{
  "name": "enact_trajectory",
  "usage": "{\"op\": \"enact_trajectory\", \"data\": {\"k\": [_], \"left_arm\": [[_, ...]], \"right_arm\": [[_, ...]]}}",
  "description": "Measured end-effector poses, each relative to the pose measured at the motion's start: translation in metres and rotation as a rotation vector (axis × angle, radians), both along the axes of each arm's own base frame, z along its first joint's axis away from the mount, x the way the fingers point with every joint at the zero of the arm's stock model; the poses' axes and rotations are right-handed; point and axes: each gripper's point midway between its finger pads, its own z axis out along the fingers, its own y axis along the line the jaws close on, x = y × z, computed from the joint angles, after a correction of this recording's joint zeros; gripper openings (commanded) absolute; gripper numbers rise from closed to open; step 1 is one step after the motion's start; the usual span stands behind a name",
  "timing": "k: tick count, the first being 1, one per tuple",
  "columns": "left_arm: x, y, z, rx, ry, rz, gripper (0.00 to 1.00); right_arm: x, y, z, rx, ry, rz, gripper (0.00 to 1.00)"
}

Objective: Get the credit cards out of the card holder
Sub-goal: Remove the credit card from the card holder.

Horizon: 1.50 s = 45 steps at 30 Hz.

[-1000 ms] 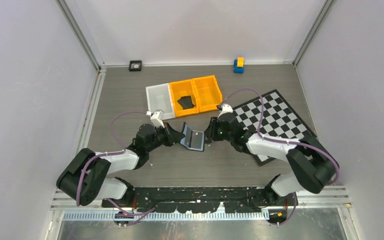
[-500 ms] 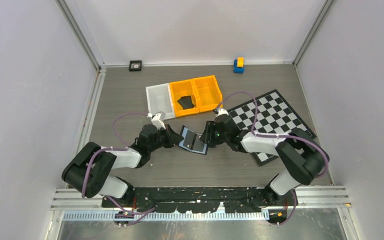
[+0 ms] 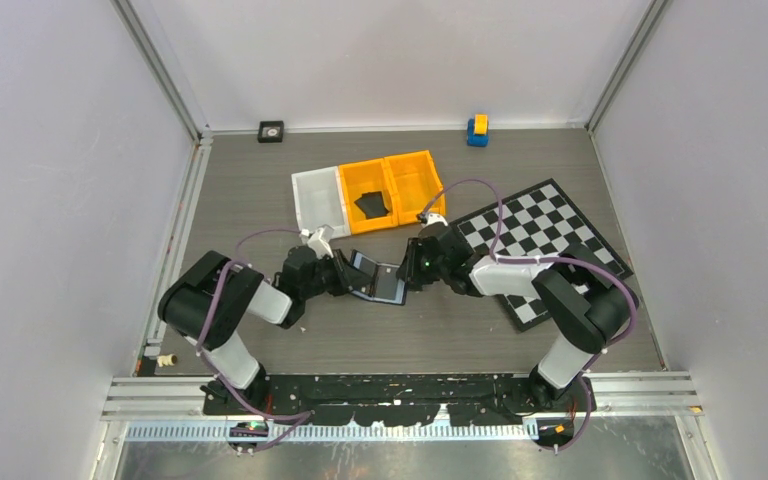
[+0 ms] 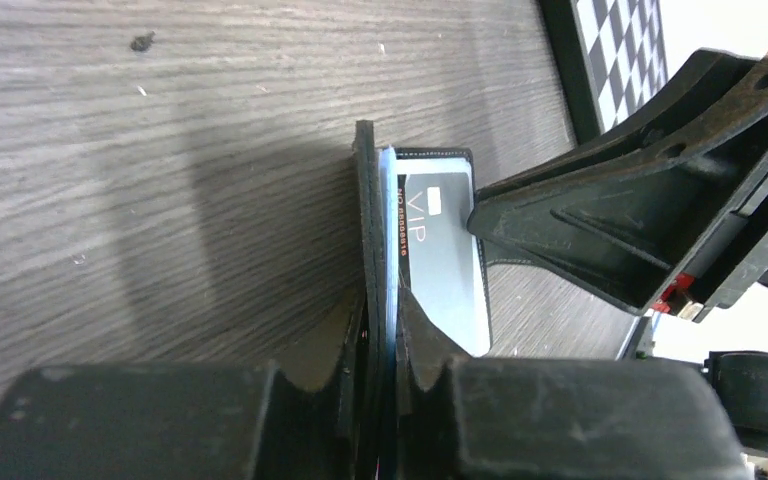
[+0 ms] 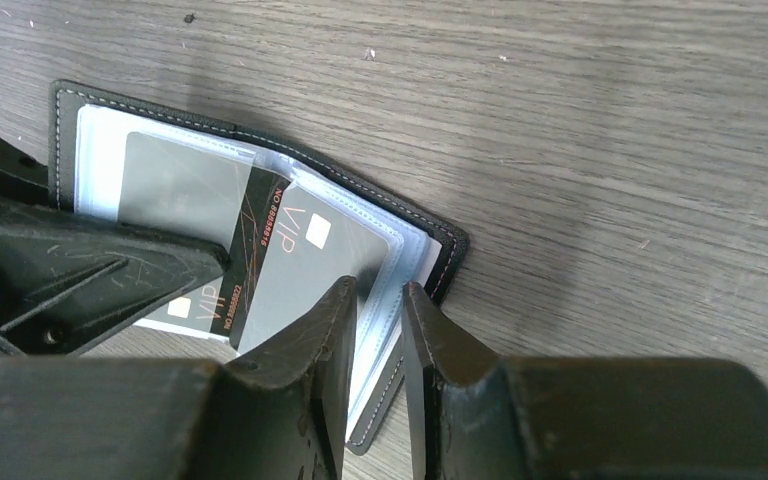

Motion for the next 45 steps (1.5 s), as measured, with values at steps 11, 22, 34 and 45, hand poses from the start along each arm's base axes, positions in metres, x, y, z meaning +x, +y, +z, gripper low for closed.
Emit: {"op": "enact_trajectory", "data": {"k": [11,22,34,45], "left_arm": [[0.0,-0.005,0.006,-0.148,0.008,-0.022,0.04],[-0.006,-0.009,0.023,-0.262,0.0,-0.02,0.02],[-0.013,-0.011,0.053,-0.346,-0.003,-0.018,0.02],[-0.016,-0.012,0.07,-0.398,0.004,-0.017,0.07]], "right_arm": [[-0.016,-0.001,0.039,0.103,-0.045,0.029,0.39],[-0.026,0.032,0.052,0.316,-0.003,0.1,0.52],[-0.017,0.053,0.057,0.612,0.045,0.088,0.31],[-0.008,0.049,0.069,0.842,0.09,0.076,0.02]]}}
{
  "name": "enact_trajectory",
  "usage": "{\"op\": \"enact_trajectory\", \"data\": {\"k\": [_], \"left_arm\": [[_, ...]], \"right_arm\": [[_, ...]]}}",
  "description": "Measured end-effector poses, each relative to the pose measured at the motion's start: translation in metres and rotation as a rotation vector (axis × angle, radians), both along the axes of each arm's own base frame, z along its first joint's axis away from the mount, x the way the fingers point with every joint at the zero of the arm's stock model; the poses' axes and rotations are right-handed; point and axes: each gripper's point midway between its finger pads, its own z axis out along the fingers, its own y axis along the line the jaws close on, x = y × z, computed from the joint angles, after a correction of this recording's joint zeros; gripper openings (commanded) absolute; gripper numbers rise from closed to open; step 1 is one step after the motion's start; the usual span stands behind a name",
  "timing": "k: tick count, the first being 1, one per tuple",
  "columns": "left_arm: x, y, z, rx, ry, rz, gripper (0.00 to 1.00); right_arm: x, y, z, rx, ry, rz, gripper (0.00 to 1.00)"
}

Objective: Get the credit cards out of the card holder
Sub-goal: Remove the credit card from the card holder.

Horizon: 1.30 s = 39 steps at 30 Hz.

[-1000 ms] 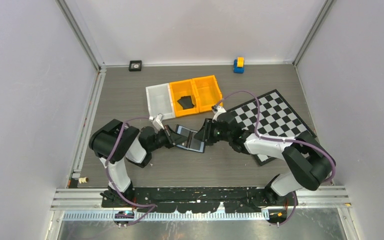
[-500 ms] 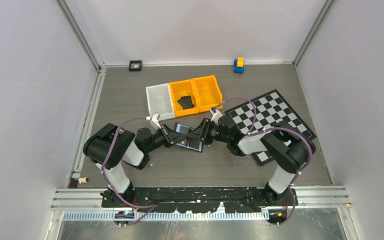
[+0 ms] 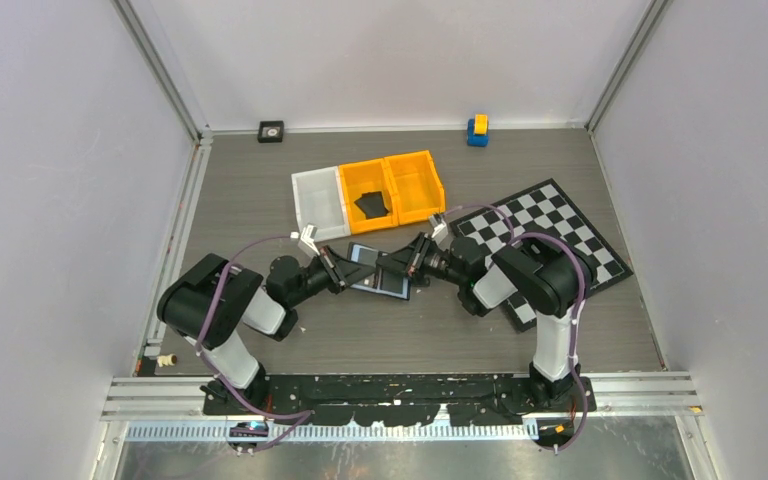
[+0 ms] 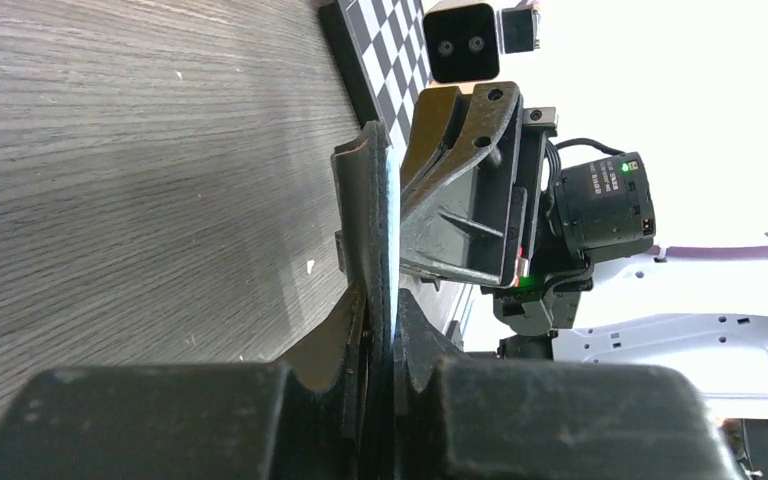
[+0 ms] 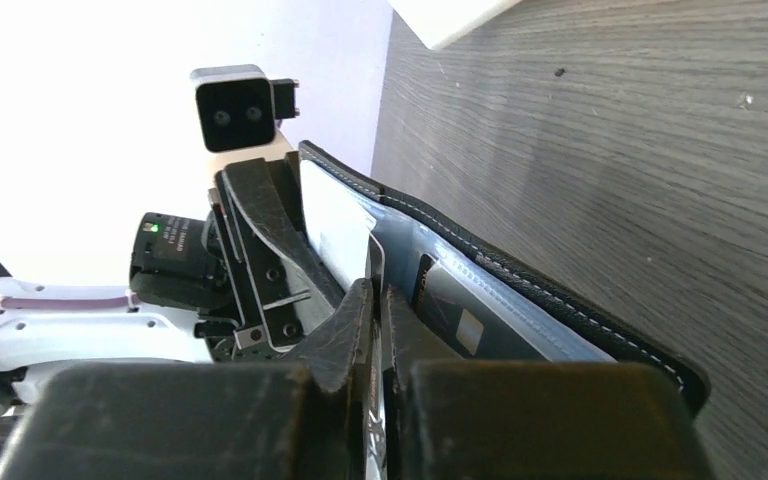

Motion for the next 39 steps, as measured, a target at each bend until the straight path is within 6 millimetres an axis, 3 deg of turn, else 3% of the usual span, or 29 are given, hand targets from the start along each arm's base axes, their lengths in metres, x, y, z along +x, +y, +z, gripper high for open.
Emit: {"op": "enact_trajectory", "data": {"k": [7,13,20,25,27,39], "left_arm": [[-0.005,-0.004,0.008,-0.029,0.002,-0.023,0.32],[-0.008,-0.006,0.019,-0.051,-0.023,-0.042,0.35],[0.001,0.005,0.028,-0.064,-0.045,-0.009,0.32],[0.004,0.013,0.033,-0.072,-0.056,0.018,0.06],[0.004,0.017,0.034,-0.074,-0.055,0.028,0.0],[0.005,0.028,0.034,-0.077,-0.052,0.061,0.0]], "right_arm": [[-0.006,-0.006,0.015,0.033,-0.025,-0.004,0.0],[-0.005,-0.009,0.027,0.046,-0.046,-0.01,0.0],[0.002,-0.018,0.025,0.032,-0.025,-0.034,0.01],[0.003,-0.022,0.025,0.026,-0.018,-0.039,0.0],[0.002,-0.022,0.028,0.026,-0.021,-0.035,0.01],[-0.001,-0.029,0.024,-0.036,-0.017,-0.039,0.01]]}}
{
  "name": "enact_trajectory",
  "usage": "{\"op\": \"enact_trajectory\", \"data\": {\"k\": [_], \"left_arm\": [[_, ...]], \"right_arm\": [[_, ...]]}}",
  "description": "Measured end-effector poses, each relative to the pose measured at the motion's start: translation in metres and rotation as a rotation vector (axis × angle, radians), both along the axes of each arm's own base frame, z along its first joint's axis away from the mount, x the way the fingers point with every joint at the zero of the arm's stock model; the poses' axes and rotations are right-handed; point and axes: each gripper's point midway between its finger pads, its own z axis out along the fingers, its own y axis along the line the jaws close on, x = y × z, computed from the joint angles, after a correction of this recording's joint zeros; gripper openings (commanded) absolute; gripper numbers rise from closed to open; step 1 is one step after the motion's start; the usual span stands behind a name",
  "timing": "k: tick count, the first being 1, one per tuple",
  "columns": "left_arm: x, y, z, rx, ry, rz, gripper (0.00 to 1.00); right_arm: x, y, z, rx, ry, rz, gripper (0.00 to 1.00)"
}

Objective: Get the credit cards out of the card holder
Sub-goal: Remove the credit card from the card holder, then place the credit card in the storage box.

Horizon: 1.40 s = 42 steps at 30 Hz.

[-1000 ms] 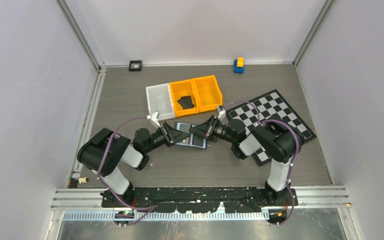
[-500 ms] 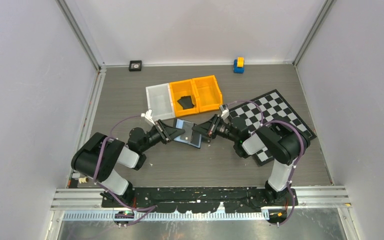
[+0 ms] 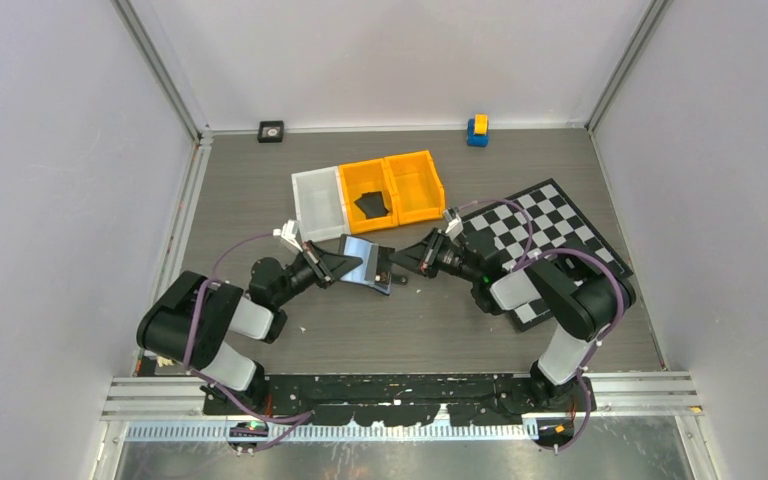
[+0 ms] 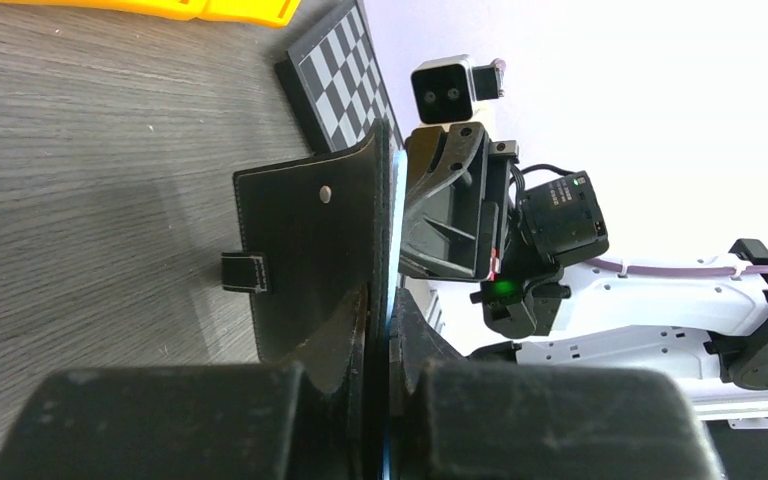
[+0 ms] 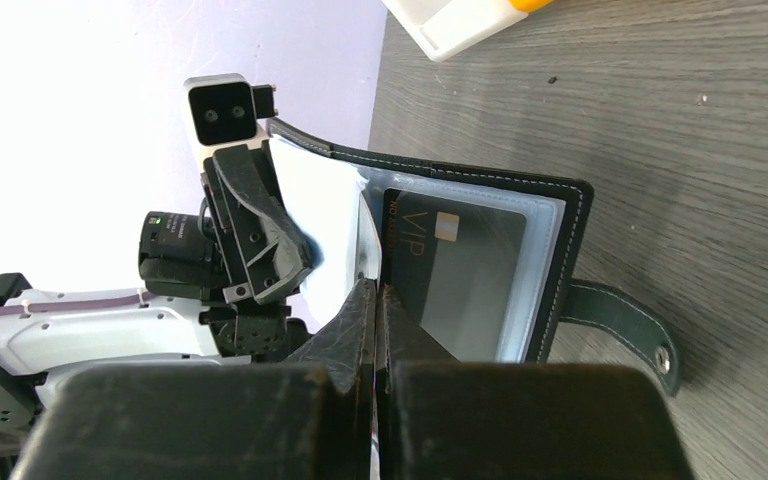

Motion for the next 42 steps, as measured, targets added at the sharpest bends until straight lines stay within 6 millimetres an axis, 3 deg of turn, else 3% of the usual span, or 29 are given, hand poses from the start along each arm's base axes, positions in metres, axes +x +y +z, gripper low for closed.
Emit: {"op": "enact_trajectory", "data": {"k": [12,17,28,42], "left_arm": [[0.002,0.019,0.008,0.012,-0.043,0.077,0.0],[0.004,0.023,0.002,0.066,-0.047,0.1,0.0],[-0.001,0.032,-0.033,0.229,-0.004,0.106,0.0],[-0.005,0.035,-0.051,0.319,-0.009,0.088,0.0]], "right_arm": [[0.005,-0.017,0.001,-0.145,-0.022,-0.042,0.01],[0.031,-0.021,0.001,-0.291,-0.044,-0.062,0.0],[0.092,-0.008,0.032,-0.532,-0.153,-0.038,0.0],[0.168,0.025,0.015,-0.686,-0.169,0.031,0.01]]}}
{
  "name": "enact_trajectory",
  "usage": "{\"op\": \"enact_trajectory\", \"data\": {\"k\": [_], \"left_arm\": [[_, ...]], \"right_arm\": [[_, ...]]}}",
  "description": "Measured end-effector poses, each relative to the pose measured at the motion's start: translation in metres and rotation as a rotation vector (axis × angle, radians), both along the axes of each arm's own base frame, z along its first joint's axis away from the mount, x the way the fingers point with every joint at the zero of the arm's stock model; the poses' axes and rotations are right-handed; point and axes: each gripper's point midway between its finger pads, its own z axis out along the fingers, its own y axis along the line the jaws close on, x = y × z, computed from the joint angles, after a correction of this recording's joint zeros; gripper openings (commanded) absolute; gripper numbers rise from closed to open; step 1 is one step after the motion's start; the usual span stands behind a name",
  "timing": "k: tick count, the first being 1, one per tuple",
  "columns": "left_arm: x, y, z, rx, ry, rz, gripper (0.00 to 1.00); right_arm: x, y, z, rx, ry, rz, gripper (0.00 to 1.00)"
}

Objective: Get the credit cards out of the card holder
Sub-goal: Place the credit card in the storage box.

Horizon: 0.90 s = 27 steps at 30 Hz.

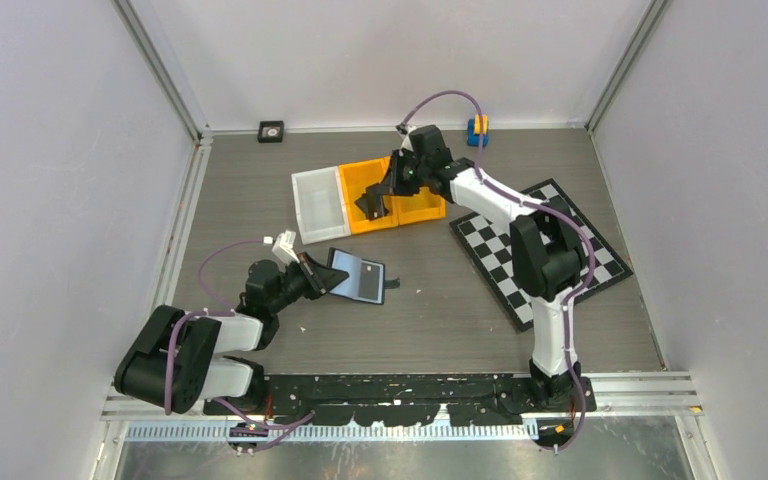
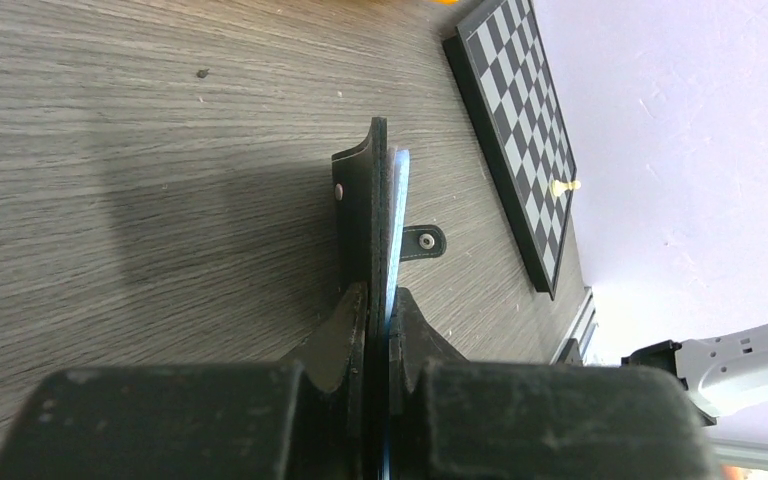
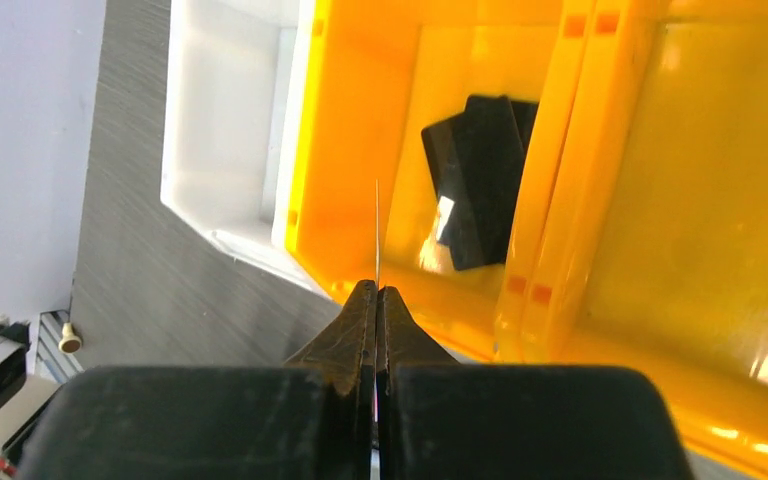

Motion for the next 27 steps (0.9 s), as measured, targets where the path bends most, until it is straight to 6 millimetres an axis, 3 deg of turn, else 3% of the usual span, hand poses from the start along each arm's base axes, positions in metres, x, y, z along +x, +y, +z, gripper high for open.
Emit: {"op": "enact_trajectory", "data": {"k": [14,21,27], "left_arm": [[-0.004,0.001,-0.003,0.028,-0.029,-0.019,0.0],[-0.006,0.0,-0.003,0.029,-0.038,-0.031,0.0],[-0.006,0.0,-0.003,0.03,-0.04,-0.032,0.0]], "right_arm": [[0.043,0.028,-0.042,-0.054,0.027,0.072,0.0],[0.05,0.031,-0.041,-0.057,0.017,0.077,0.22],[0.049,0.026,-0.041,-0.08,0.014,0.067,0.32]]}}
